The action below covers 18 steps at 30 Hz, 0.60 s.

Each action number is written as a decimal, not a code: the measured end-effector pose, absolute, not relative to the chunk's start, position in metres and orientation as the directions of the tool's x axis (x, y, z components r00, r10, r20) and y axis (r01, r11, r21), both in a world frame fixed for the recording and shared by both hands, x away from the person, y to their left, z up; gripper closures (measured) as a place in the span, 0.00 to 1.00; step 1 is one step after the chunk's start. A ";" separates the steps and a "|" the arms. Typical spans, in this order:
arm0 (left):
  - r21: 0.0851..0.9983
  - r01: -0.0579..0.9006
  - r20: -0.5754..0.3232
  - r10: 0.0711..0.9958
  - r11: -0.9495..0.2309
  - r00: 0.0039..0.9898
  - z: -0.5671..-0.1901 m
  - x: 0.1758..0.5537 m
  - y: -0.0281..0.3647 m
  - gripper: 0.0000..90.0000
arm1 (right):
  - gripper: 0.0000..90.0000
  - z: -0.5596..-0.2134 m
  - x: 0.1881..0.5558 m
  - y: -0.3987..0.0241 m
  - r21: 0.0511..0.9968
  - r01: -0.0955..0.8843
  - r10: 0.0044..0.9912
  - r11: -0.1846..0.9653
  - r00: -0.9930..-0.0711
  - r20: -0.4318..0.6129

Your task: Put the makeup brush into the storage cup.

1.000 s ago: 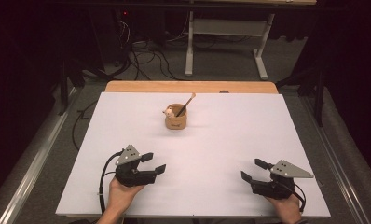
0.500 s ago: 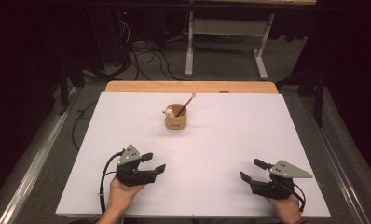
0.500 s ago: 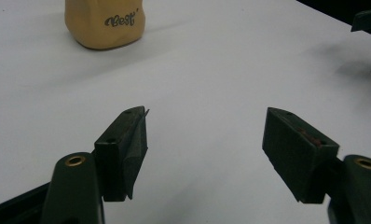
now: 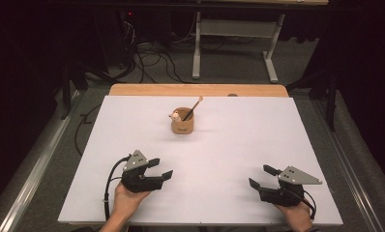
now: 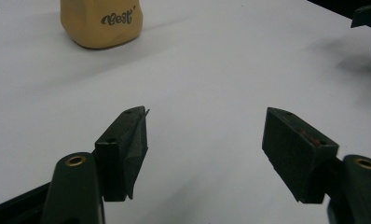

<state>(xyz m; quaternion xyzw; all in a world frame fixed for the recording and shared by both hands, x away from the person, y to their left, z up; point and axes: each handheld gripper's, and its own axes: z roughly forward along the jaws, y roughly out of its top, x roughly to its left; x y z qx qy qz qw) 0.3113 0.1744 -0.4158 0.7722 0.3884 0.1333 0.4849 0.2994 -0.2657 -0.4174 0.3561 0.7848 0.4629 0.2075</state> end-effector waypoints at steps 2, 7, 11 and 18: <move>0.852 0.472 -0.173 0.729 -0.227 0.663 -0.416 0.312 0.174 0.35 | 0.32 -0.417 0.299 -0.266 0.874 0.367 0.751 0.318 -0.660 0.004; 0.848 0.483 -0.191 0.725 -0.219 0.662 -0.417 0.313 0.174 0.35 | 0.32 -0.418 0.300 -0.266 0.874 0.367 0.751 0.319 -0.660 0.003; 0.846 0.489 -0.198 0.726 -0.213 0.659 -0.418 0.314 0.174 0.35 | 0.32 -0.418 0.300 -0.266 0.874 0.366 0.751 0.320 -0.661 0.002; 0.844 0.492 -0.203 0.724 -0.211 0.659 -0.418 0.314 0.175 0.35 | 0.32 -0.418 0.300 -0.265 0.873 0.366 0.749 0.324 -0.663 0.000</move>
